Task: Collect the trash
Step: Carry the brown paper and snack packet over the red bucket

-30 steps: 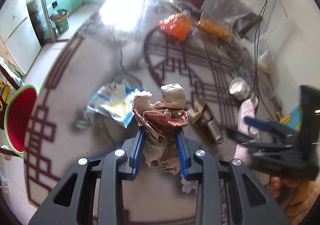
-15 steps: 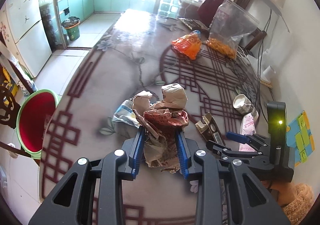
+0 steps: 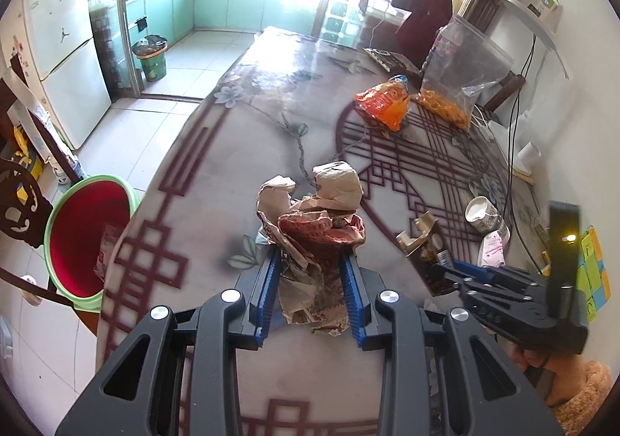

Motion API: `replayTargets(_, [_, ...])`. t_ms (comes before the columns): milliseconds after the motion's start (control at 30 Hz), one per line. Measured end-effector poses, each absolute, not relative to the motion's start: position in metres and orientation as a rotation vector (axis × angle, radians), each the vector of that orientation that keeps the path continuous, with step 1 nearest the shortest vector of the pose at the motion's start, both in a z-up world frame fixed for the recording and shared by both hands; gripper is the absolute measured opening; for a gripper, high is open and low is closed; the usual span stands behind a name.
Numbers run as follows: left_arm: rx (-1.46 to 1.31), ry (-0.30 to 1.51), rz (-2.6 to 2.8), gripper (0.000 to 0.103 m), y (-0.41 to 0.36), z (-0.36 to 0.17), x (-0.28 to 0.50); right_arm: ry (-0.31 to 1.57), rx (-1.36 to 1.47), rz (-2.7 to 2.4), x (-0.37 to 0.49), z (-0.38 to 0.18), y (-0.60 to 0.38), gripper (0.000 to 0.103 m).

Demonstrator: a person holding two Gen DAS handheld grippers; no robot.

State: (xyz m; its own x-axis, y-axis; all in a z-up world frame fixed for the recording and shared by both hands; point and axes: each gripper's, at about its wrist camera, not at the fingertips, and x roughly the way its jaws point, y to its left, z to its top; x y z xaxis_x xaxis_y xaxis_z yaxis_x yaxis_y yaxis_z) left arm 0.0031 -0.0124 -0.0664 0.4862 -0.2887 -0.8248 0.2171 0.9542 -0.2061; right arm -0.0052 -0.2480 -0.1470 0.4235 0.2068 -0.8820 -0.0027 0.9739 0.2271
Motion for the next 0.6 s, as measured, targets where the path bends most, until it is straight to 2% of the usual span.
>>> replayTargets(600, [-0.1, 1.021, -0.332, 0.029, 0.047, -0.069, 0.018, 0.999, 0.209, 0.126, -0.001, -0.089, -0.189, 0.025])
